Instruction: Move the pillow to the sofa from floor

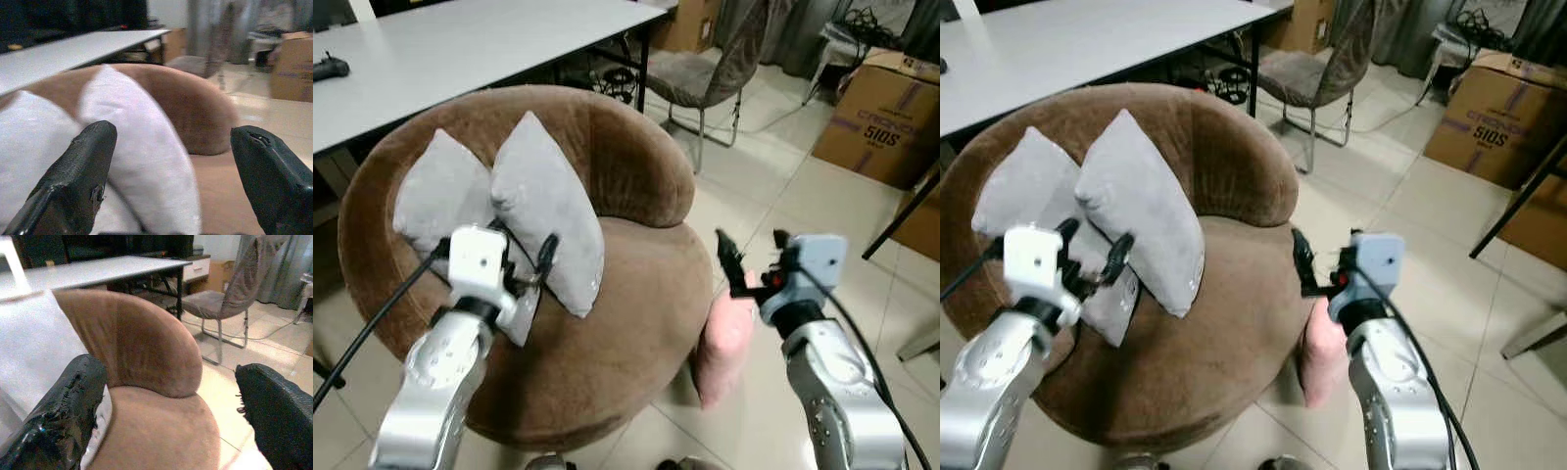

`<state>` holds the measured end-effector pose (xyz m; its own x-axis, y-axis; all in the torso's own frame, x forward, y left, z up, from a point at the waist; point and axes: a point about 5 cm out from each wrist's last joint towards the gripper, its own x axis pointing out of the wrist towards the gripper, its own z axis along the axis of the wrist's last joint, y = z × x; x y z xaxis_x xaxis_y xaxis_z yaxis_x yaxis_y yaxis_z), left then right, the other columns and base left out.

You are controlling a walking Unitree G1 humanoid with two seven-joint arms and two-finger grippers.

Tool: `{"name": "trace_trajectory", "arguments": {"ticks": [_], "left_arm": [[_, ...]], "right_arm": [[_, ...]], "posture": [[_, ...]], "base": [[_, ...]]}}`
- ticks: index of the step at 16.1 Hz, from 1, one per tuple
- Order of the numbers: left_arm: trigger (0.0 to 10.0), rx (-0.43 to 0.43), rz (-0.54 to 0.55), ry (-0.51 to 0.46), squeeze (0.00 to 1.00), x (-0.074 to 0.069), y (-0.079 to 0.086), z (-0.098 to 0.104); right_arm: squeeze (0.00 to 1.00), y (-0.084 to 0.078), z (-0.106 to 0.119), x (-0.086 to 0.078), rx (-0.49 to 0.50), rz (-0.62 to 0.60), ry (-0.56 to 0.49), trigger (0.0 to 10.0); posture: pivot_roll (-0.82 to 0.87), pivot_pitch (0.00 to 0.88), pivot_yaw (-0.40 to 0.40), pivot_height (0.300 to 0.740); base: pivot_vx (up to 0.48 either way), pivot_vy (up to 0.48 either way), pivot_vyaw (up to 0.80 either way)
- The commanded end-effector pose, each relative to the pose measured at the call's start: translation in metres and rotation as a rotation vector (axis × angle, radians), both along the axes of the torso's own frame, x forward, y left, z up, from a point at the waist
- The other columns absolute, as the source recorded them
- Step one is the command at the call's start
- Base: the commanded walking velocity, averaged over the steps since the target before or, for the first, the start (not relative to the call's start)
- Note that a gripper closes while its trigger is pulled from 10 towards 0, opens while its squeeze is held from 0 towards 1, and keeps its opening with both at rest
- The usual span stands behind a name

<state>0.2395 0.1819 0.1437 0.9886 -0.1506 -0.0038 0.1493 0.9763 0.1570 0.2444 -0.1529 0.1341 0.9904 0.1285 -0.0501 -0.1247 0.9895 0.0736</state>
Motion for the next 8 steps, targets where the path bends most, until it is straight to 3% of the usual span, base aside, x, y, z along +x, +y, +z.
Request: {"name": "trace_trajectory", "arguments": {"ticks": [1,4,8], "left_arm": [[10.0,0.019,0.038,-0.045,0.41,-0.002,0.004,0.01],[10.0,0.036,0.067,-0.045,0.41,-0.005,0.007,0.011],[10.0,0.054,0.053,-0.053,0.42,-0.002,0.001,0.014]], "right_arm": [[0.0,-0.003,0.003,-0.001,-0.021,-0.039,-0.009,10.0],[0.0,-0.009,0.008,-0.003,-0.057,-0.107,-0.069,10.0],[0.0,-0.018,0.004,-0.008,-0.038,-0.232,0.001,10.0]], "posture": [[0.09,0.0,-0.047,0.74],[0.09,0.0,-0.046,0.74],[0.08,0.0,-0.036,0.74]], "base": [[0.0,0.0,-0.79],[0.0,0.0,-0.8],[0.0,-0.356,0.0]]}}
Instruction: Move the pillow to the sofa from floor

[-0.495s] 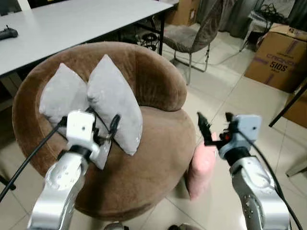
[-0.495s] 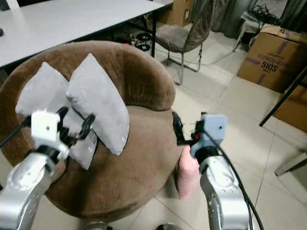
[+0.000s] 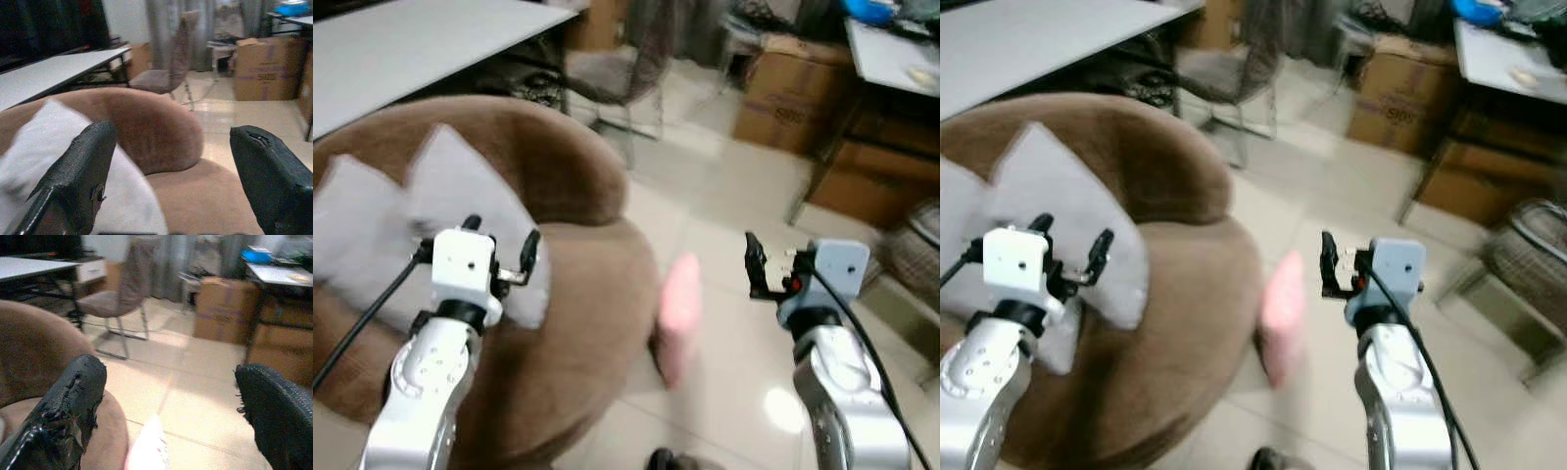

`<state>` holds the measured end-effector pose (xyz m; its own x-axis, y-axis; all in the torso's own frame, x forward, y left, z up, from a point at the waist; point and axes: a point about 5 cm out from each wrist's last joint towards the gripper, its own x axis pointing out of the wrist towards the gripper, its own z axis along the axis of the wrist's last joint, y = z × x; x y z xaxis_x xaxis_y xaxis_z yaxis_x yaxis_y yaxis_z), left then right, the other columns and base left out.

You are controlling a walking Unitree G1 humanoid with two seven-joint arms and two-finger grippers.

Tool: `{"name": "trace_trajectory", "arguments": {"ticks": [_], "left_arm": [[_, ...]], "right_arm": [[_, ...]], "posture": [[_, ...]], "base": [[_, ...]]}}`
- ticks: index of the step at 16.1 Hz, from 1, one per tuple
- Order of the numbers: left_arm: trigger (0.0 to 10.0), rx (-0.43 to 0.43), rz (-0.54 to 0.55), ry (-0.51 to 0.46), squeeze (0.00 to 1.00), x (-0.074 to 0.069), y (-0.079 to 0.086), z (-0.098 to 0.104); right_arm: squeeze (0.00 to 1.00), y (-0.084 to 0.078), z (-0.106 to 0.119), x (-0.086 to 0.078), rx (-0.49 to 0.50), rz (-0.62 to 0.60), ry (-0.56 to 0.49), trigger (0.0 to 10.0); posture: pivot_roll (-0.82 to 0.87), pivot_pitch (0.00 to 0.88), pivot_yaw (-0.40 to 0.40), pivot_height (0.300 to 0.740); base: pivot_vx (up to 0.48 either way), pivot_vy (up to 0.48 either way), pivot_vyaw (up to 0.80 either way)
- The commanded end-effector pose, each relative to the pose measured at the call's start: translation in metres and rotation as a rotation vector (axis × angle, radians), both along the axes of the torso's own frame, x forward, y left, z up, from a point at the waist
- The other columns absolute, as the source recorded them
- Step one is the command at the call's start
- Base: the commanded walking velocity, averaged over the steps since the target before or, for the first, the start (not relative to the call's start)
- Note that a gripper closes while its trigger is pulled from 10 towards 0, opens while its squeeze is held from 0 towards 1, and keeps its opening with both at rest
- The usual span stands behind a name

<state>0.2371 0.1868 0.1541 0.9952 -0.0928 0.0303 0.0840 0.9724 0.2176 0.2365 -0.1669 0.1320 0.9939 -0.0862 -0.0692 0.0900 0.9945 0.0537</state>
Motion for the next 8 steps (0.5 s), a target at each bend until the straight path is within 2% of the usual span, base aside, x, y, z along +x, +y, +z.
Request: {"name": "trace_trajectory", "arguments": {"ticks": [1,6,7,8], "left_arm": [[10.0,-0.001,-0.01,-0.012,0.42,0.0017,-0.005,0.0035],[10.0,0.009,-0.013,-0.011,0.42,0.0045,-0.0067,0.004],[10.0,-0.003,-0.016,-0.005,0.4,0.0053,-0.0071,0.0034],[10.0,-0.002,-0.011,0.016,0.35,0.0063,-0.0078,0.0011]], "right_arm": [[0.0,-0.0007,0.0058,0.0012,-0.004,-0.007,-0.021,10.0],[0.0,0.0032,0.0035,0.0022,0.004,0.009,0.024,10.0],[0.0,0.0031,0.0032,0.0028,-0.008,0.005,0.028,10.0],[0.0,0.0005,-0.0011,0.0031,-0.032,-0.025,0.063,10.0]], "posture": [[0.08,0.0,-0.036,0.74],[0.08,0.0,-0.032,0.74],[0.08,0.0,-0.032,0.74],[0.08,0.0,-0.031,0.74]], "base": [[0.0,-0.405,0.0],[0.0,-0.391,0.0],[0.0,0.0,0.0],[0.0,0.0,-0.8]]}}
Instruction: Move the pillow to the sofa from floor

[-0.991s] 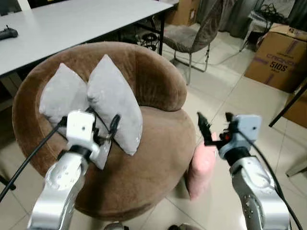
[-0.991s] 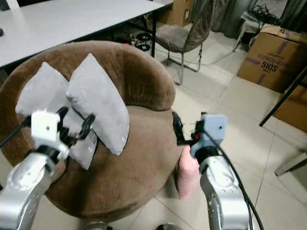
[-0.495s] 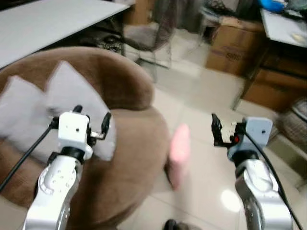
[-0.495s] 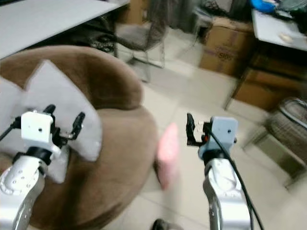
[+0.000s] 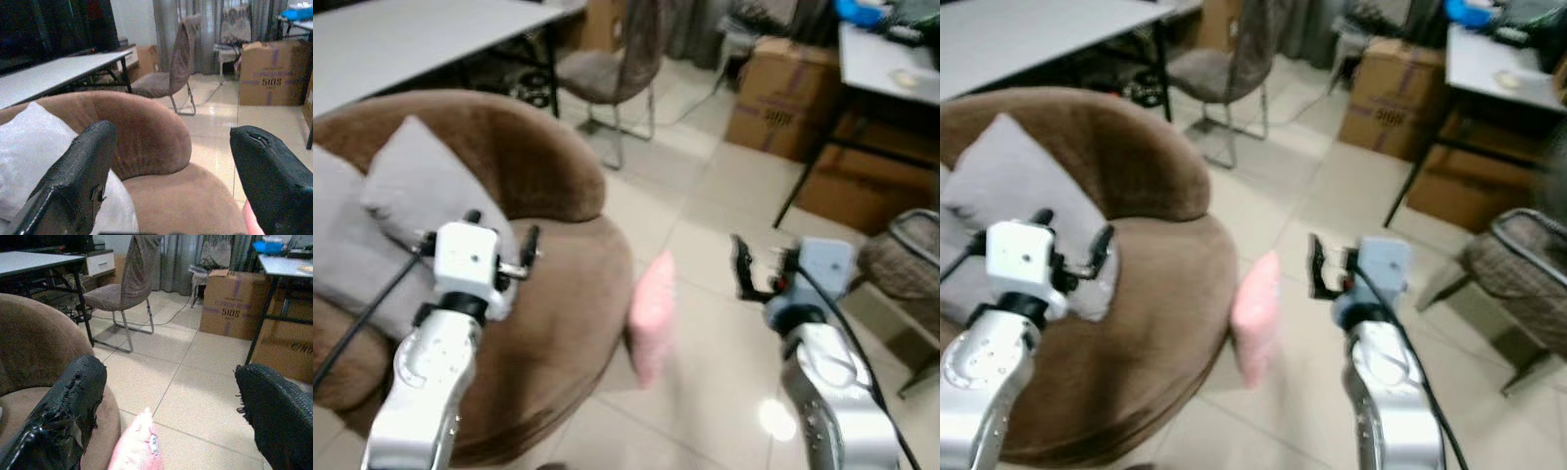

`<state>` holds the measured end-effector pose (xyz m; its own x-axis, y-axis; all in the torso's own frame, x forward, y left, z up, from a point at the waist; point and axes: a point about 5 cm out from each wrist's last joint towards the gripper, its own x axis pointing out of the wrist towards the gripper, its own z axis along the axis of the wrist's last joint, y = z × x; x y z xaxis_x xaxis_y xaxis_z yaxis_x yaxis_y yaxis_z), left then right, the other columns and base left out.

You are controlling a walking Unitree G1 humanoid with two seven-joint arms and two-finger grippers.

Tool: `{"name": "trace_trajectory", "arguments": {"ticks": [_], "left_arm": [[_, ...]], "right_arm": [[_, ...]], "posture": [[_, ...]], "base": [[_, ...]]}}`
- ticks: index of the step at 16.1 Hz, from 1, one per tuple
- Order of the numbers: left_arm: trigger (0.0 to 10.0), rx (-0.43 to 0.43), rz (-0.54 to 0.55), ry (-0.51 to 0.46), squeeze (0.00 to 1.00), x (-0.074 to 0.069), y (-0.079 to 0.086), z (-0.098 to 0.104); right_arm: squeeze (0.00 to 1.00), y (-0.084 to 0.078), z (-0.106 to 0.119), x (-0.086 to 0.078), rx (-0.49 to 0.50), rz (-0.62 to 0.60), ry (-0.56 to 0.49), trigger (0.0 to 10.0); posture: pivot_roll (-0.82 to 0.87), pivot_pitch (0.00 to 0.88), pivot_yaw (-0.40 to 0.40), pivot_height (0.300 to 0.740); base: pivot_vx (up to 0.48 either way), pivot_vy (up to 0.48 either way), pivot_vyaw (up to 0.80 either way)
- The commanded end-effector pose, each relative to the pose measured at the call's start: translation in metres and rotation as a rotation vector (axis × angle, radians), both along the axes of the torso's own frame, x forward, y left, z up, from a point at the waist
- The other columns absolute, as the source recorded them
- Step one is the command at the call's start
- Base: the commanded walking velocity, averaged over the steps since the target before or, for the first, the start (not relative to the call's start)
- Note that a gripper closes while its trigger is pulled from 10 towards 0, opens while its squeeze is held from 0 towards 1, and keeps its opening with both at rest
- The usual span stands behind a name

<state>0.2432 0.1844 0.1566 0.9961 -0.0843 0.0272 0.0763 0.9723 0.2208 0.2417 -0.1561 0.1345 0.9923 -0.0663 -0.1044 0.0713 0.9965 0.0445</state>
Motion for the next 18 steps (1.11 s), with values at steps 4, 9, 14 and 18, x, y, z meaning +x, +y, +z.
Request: {"name": "trace_trajectory", "arguments": {"ticks": [4,9,14,18], "left_arm": [[10.0,0.009,-0.024,0.022,0.08,0.001,-0.006,-0.003],[10.0,-0.03,-0.016,0.019,0.0,0.004,-0.006,0.0],[10.0,-0.046,-0.018,0.017,0.0,0.007,-0.005,0.001],[10.0,-0.045,-0.014,0.028,0.0,0.008,-0.004,-0.001]], "right_arm": [[0.0,-0.013,-0.004,-0.002,0.02,-0.064,0.032,10.0],[0.0,-0.012,-0.002,0.001,-0.009,-0.072,0.035,10.0],[0.0,-0.003,-0.003,0.001,0.005,0.007,0.038,10.0],[0.0,-0.004,-0.001,0.004,-0.035,0.036,0.023,10.0]], "posture": [[0.08,0.0,-0.027,0.74],[0.08,0.0,-0.025,0.74],[0.08,0.0,-0.025,0.74],[0.08,0.0,-0.025,0.74]], "base": [[0.0,0.0,-0.8],[0.0,0.0,-0.79],[0.113,0.0,0.0],[0.329,0.0,0.0]]}}
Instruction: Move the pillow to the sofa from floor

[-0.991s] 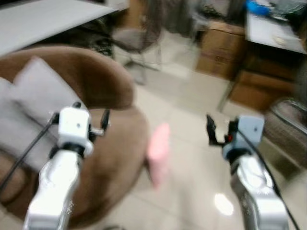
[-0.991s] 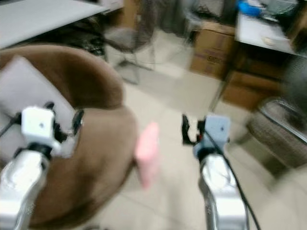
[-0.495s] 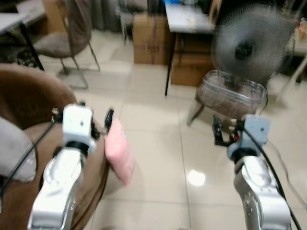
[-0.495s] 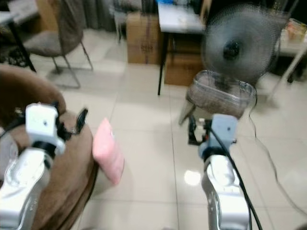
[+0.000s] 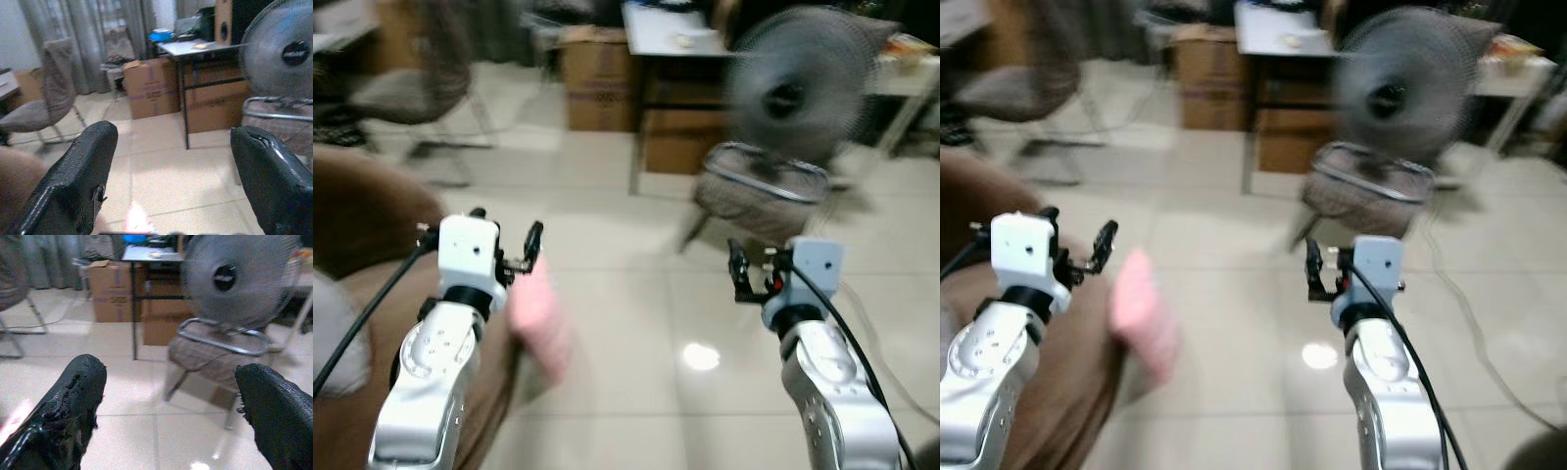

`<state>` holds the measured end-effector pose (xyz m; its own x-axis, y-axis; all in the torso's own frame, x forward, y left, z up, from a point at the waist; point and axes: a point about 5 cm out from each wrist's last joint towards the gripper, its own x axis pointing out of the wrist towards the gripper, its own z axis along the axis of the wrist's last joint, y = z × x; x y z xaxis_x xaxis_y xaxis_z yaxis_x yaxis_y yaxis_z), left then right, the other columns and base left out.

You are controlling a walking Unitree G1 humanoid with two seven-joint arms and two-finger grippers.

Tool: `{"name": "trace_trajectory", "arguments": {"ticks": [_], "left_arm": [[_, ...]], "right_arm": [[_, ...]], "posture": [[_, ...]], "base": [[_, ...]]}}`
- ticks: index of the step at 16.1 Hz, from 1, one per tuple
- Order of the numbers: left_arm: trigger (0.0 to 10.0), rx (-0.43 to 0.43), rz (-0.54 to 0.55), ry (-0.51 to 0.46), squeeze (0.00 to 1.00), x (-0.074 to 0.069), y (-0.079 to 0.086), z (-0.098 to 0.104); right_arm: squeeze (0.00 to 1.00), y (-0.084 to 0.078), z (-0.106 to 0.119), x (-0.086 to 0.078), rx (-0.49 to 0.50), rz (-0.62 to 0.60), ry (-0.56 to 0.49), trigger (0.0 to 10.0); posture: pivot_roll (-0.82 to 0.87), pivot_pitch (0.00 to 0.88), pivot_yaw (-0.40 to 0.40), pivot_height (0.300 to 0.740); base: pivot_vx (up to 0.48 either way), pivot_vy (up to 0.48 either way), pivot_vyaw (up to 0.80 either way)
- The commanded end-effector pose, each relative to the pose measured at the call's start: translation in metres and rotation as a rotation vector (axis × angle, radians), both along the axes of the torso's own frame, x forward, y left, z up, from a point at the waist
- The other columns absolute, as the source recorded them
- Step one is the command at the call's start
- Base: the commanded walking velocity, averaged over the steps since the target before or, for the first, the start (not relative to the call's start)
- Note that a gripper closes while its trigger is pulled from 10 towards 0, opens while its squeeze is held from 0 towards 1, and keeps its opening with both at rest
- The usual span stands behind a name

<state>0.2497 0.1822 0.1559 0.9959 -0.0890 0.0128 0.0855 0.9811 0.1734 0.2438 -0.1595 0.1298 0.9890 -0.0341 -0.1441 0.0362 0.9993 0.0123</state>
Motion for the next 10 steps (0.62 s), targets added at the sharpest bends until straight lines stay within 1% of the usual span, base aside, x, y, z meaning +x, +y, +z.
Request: {"name": "trace_trajectory", "arguments": {"ticks": [1,3,5,10], "left_arm": [[10.0,0.002,-0.007,0.011,0.0,0.0017,-0.002,-0.0011],[10.0,0.002,-0.006,0.014,0.0,0.0026,-0.0012,-0.0014],[10.0,0.006,-0.002,0.015,0.0,0.0027,0.0002,-0.0015],[10.0,0.016,0.009,0.014,0.0,0.0037,0.0042,-0.0017]], "right_arm": [[0.0,-0.0039,0.0039,0.0048,-0.002,-0.006,-0.018,10.0],[0.0,-0.0088,0.006,0.0091,-0.001,-0.01,-0.028,10.0],[0.0,-0.0089,0.0067,0.0104,-0.003,-0.005,-0.037,10.0],[0.0,-0.0022,0.0048,0.0107,0.005,0.03,-0.035,10.0]], "posture": [[0.08,0.0,-0.025,0.74],[0.09,0.0,-0.027,0.74],[0.09,0.0,-0.027,0.74],[0.09,0.0,-0.028,0.74]], "base": [[0.341,0.0,0.0],[0.352,0.0,0.0],[0.36,0.0,0.0],[0.359,0.0,0.0]]}}
